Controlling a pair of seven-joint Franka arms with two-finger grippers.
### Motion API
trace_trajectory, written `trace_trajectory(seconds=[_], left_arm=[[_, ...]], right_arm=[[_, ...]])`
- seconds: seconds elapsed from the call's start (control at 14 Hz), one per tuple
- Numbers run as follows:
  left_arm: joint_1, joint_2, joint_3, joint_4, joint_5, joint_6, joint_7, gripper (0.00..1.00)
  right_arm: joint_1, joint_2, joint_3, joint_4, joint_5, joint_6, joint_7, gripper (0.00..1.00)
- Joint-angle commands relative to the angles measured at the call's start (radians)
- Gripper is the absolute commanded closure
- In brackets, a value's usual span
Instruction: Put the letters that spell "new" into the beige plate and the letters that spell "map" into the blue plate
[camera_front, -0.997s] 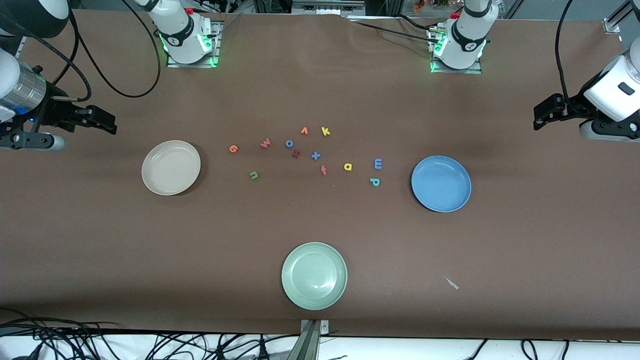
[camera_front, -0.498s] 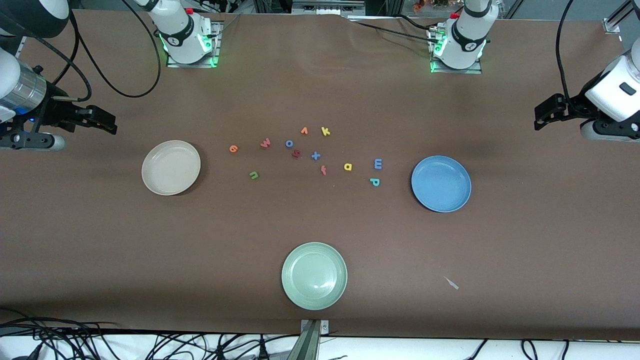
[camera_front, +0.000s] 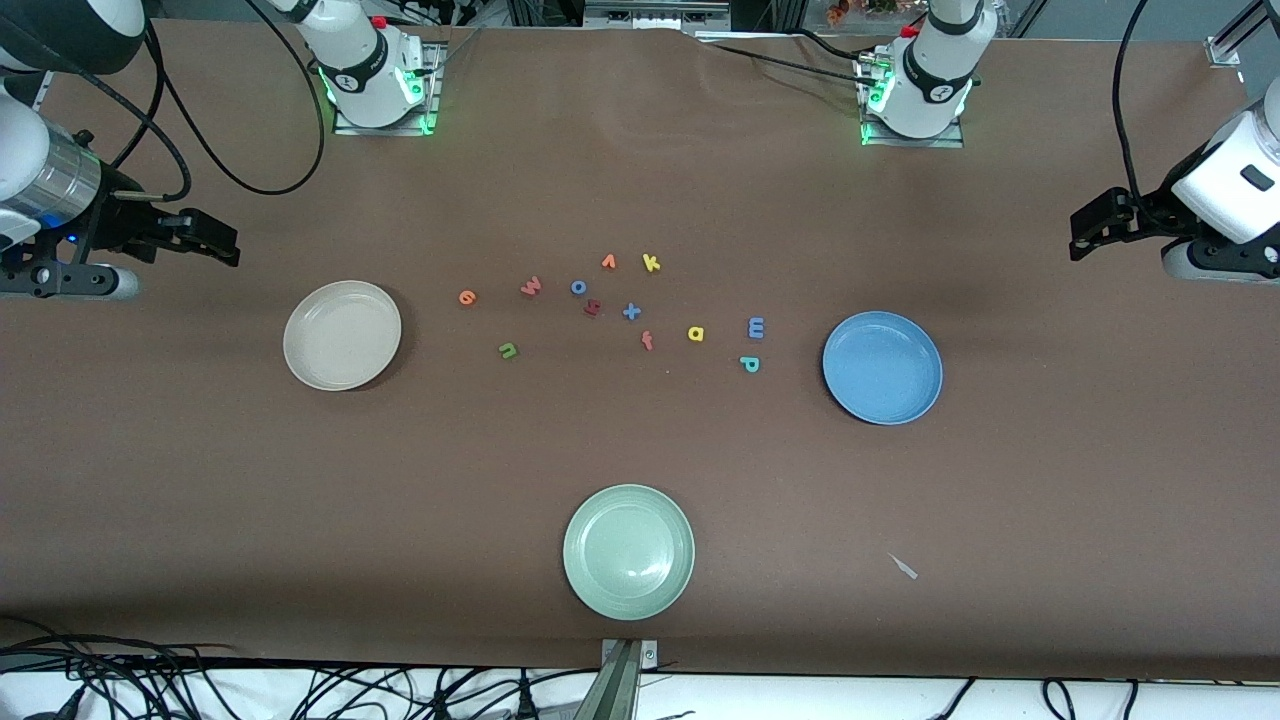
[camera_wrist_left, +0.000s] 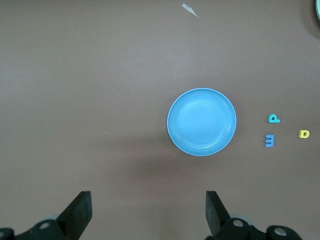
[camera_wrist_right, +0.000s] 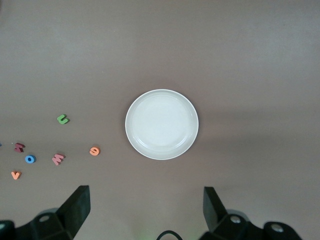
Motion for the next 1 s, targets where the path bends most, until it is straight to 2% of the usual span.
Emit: trace_trajectory(seconds=[0.0, 0.93], left_arm=[[0.007, 0.012, -0.009, 0.031, 0.011, -0.022, 0.003, 0.0], [0.016, 0.012, -0.004, 0.031, 0.011, -0.022, 0.003, 0.0]], right_arm=[[-0.006, -0.007, 0.009, -0.001, -0.017, -0.013, 0.01, 0.0], [-0.006, -0.007, 0.009, -0.001, -0.016, -0.017, 0.01, 0.0]])
